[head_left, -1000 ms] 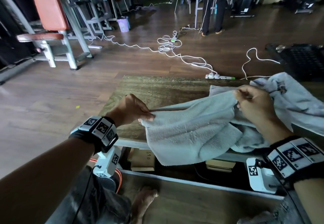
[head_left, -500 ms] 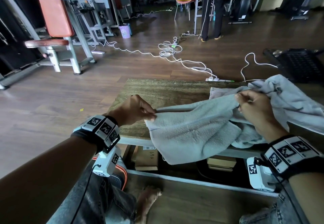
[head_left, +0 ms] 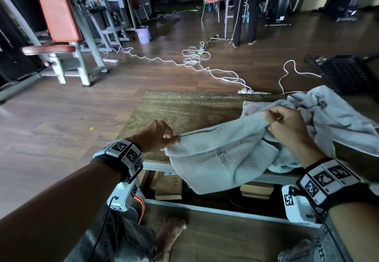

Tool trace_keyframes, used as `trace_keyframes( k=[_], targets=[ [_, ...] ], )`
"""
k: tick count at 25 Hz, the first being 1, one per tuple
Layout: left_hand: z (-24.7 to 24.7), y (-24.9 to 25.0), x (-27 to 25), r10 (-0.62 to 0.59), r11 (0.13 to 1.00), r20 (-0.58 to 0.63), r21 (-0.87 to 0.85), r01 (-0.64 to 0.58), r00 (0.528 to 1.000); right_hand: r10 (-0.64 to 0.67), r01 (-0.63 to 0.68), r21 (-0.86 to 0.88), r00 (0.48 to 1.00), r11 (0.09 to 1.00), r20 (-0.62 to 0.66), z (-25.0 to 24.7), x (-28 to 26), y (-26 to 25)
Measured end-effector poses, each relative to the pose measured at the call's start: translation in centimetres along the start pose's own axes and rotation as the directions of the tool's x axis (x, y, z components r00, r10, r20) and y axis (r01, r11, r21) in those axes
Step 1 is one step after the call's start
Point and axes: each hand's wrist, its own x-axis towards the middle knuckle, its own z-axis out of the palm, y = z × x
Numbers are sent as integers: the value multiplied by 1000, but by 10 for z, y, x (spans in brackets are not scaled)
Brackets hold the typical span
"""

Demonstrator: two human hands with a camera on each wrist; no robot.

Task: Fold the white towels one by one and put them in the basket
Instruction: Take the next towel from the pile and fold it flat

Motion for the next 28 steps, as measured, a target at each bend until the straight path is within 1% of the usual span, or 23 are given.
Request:
trace_keyframes(
  k=[3, 4, 7, 9, 11, 14, 15, 18, 21, 24, 26, 28],
  targets=[
    [9, -4, 3, -31, 999, -25, -20, 30, 999, 5, -5, -5, 1000, 1000, -3, 3, 5, 2],
    [12, -5, 3, -23, 999, -38, -23, 23, 999, 5, -5, -7, 1000, 1000, 1, 6, 6, 1],
    [20, -10, 2, 56, 997, -90, -47, -60, 994, -21, 22, -14, 1000, 1000, 16, 15, 10, -2],
    [26, -13, 2, 60, 995, -103, -68, -67, 993, -24, 25, -32, 999, 999, 24, 21, 11, -5],
    [30, -17, 6, 17, 997, -77, -79, -23, 997, -17, 19, -69, 999, 997, 35, 26, 12, -6],
    [32, -24, 8, -106, 986, -4, -131, 104, 994, -1, 5, -108, 999, 994, 37, 30, 15, -7],
    [32, -25, 8, -123, 982, 12, -141, 124, 992, 15, -10, -112, 999, 994, 38, 31, 16, -7],
    [31, -29, 7, -112, 983, 32, -145, 115, 993, 37, -33, -118, 999, 992, 39, 32, 21, -7],
    [36, -32, 8, -99, 982, -40, -165, 91, 994, 30, -24, -119, 999, 993, 44, 35, 23, -9],
    [44, -34, 9, -63, 974, -106, -221, 38, 992, 13, -6, -120, 998, 993, 59, 38, 21, -13],
    [46, -35, 9, -54, 970, -117, -242, 24, 992, 7, 1, -121, 998, 993, 69, 38, 20, -13],
    [45, -36, 10, -65, 968, -110, -249, 36, 992, 3, 7, -127, 997, 992, 76, 37, 19, -13]
  ],
)
